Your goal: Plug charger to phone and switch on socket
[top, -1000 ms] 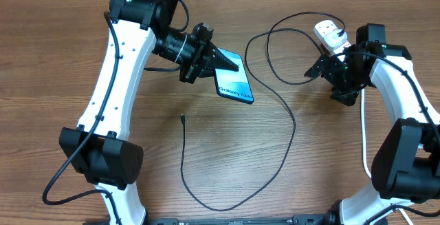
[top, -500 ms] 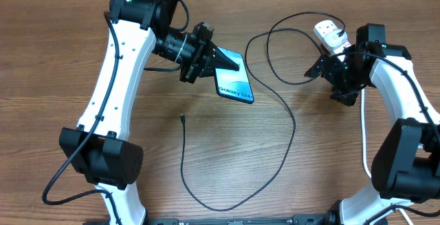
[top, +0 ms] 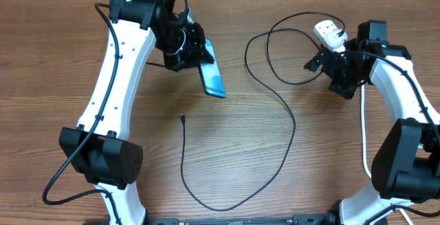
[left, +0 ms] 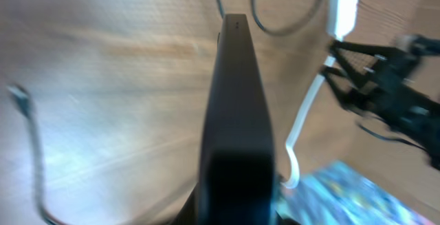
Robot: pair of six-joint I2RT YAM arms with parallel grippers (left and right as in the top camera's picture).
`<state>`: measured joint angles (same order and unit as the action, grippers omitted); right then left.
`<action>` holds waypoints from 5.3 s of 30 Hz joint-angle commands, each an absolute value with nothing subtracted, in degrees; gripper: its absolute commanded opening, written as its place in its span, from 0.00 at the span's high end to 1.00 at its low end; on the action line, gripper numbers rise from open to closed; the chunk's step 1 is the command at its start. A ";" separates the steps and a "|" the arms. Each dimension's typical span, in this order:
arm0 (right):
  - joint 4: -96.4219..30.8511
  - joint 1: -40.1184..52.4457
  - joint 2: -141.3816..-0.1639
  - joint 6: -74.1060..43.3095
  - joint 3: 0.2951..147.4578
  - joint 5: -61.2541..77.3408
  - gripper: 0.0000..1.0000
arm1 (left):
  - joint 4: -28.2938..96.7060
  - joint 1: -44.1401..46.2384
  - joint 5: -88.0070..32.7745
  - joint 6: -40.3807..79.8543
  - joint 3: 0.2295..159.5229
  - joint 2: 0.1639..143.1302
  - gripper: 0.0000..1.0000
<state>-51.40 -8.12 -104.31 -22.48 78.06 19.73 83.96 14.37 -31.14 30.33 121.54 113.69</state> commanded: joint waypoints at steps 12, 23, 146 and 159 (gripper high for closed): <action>-56.38 -2.20 -102.98 -21.28 78.67 25.98 0.28 | 82.89 14.00 -42.00 17.63 121.56 118.43 0.96; -55.94 8.62 -102.98 -19.49 78.00 25.74 0.77 | 84.60 9.72 -70.22 7.20 121.56 131.92 0.96; -29.95 43.48 -120.03 -32.47 77.32 -3.49 0.37 | 89.58 -16.91 -60.86 3.77 121.56 134.67 0.96; -30.35 42.13 -120.03 -32.49 77.32 2.00 0.37 | 89.56 -16.91 -60.84 2.24 121.56 134.67 0.96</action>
